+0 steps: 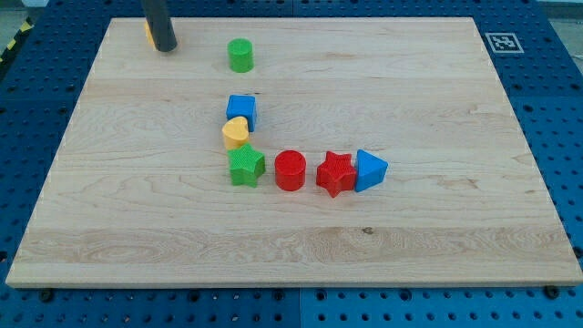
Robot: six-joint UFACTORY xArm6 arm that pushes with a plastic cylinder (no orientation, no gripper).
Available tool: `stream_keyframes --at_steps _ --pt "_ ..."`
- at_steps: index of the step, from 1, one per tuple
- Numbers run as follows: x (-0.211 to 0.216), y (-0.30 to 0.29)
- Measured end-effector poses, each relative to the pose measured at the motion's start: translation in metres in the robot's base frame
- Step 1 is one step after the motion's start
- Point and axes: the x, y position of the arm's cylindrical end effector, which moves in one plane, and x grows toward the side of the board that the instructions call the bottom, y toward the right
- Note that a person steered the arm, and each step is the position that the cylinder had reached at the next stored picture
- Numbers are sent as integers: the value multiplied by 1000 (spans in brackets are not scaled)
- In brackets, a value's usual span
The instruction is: Slide the green circle a bit right
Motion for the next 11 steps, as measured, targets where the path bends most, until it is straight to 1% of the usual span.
stream_keyframes --at_steps 3,5,7,8,9,10,11 --pt "-4 1" --pt "43 74" --pt "45 77" --pt "56 111" --pt "84 145" --pt "122 162" --pt "135 162"
